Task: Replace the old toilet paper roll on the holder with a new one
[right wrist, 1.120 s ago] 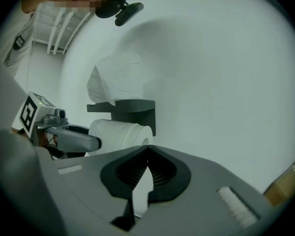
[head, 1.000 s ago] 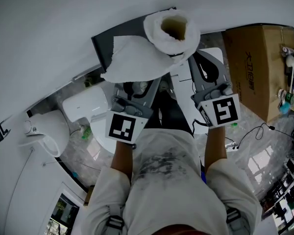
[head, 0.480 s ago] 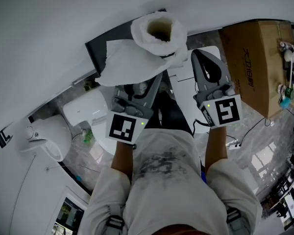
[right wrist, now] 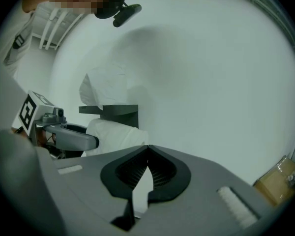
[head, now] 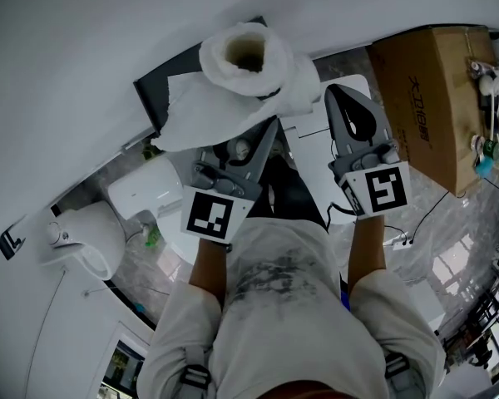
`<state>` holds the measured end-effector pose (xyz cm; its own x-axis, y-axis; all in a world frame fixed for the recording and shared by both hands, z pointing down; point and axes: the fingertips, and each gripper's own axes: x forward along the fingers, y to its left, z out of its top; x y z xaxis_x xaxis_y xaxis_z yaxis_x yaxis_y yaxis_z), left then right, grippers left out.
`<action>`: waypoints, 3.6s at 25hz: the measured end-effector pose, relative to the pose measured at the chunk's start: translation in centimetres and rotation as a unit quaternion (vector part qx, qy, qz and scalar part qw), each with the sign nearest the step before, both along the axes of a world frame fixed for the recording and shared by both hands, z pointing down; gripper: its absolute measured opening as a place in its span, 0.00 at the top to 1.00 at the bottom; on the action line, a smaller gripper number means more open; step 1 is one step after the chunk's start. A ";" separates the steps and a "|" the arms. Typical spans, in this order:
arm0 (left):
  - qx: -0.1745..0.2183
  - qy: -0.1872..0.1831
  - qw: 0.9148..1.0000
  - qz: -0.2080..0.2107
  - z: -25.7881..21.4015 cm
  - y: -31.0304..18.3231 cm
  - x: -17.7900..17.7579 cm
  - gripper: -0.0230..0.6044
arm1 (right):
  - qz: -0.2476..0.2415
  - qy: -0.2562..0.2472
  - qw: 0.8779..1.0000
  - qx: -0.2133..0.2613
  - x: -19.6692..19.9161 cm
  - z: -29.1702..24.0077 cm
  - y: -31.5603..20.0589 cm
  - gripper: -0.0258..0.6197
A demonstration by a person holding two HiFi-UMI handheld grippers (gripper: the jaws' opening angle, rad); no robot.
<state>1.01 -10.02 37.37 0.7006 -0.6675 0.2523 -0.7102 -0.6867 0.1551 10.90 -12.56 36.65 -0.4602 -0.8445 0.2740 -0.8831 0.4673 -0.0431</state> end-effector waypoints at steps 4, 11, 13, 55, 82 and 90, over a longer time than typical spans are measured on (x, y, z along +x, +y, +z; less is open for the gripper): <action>-0.004 0.001 1.000 0.008 0.1 0.0 0.9 0.74 | 0.010 -0.001 1.000 0.000 0.9 0.0 0.1 0.96; -0.004 0.002 1.000 0.019 -0.1 -0.1 2.1 0.74 | 0.022 0.000 1.000 0.007 2.2 -0.6 0.4 0.96; -0.002 0.003 1.000 0.023 -0.1 -0.1 2.4 0.74 | 0.026 0.000 1.000 0.009 2.5 -0.8 0.5 0.96; -0.014 0.021 0.998 0.065 -2.7 4.8 3.5 0.74 | -0.025 -0.006 0.996 0.085 -0.5 -10.3 3.1 0.83; -0.023 0.034 0.998 0.050 -2.6 6.8 -0.7 0.74 | -0.107 -0.012 0.991 0.075 -11.0 -13.2 -0.4 0.36; -0.021 0.037 0.997 0.061 -2.3 6.5 -0.6 0.74 | -0.094 0.002 0.993 0.072 -11.8 -12.9 -2.4 0.36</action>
